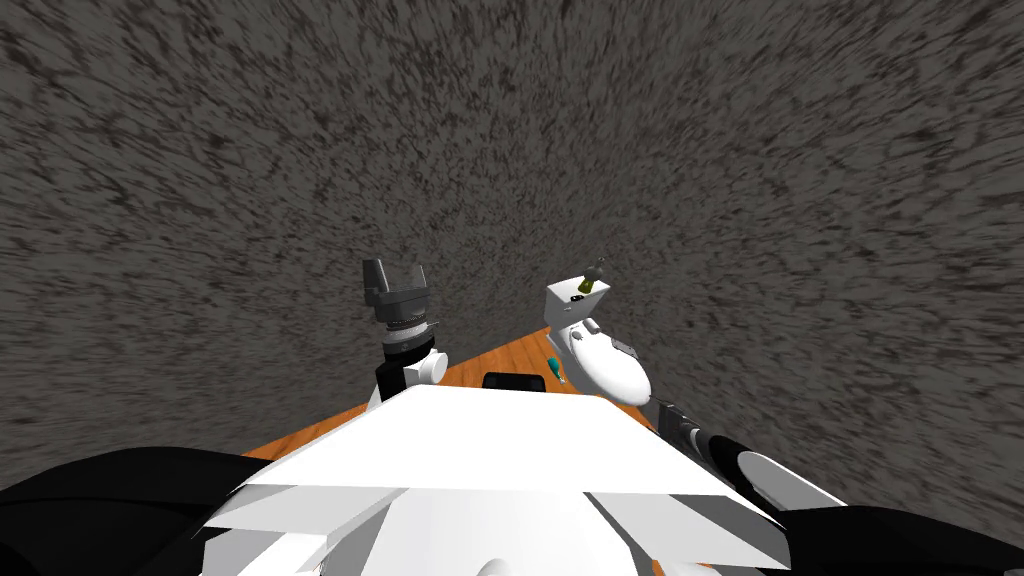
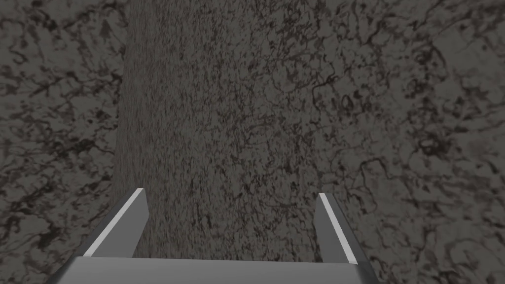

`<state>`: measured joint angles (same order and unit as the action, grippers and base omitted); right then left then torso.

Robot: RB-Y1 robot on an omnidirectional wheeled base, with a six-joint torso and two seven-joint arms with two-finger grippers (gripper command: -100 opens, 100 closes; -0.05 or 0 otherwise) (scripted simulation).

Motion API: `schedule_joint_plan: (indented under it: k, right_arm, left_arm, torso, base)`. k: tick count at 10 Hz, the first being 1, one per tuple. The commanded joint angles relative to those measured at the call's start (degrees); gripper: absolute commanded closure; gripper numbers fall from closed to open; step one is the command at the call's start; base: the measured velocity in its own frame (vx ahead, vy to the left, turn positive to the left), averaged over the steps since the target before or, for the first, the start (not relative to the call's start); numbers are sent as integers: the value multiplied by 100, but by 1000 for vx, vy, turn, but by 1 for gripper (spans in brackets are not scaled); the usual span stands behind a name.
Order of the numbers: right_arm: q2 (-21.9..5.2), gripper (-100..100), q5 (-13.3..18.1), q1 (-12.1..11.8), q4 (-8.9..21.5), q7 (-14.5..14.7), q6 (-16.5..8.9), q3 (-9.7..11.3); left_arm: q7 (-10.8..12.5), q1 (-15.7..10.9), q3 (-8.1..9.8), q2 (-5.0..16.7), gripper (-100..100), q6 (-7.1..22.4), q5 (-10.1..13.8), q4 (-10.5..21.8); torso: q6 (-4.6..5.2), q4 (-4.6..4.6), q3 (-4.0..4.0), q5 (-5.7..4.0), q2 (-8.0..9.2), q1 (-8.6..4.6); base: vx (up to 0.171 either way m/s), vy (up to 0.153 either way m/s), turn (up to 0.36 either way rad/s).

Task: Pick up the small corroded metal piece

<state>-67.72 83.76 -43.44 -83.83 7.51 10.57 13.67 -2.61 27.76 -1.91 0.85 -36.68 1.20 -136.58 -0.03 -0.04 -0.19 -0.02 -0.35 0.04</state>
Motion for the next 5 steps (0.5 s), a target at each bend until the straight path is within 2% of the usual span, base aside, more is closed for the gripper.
schedule_joint_plan:
  k: [1, 3, 4, 5]
  right_arm:
    - [-168, -100, 171, -50, -36, -60, -83, -47]
    - [-595, -100, 628, 74, 140, -152, -197, -185]
    - [-650, -100, 628, 74, 140, -216, -197, -185]
    - [-650, -100, 628, 74, 140, -206, -197, -185]
  left_arm:
    - [0, 0, 0, 0, 0, 0, 0, 0]
    - [0, 1, 0, 0, 0, 0, 0, 0]
    - [0, 1, 0, 0, 0, 0, 0, 0]
    - [0, 2, 1, 0, 0, 0, 0, -1]
  torso:
    - [0, 0, 0, 0, 0, 0]
    - [1, -4, -9, 2, -16, 4]
    - [3, -7, -17, 3, -29, 9]
    - [9, -7, -16, 1, -26, 9]
  base:
    - [67, 27, 274]
    - [115, 41, 401]
    - [119, 33, 268]
    - [60, 8, 68]
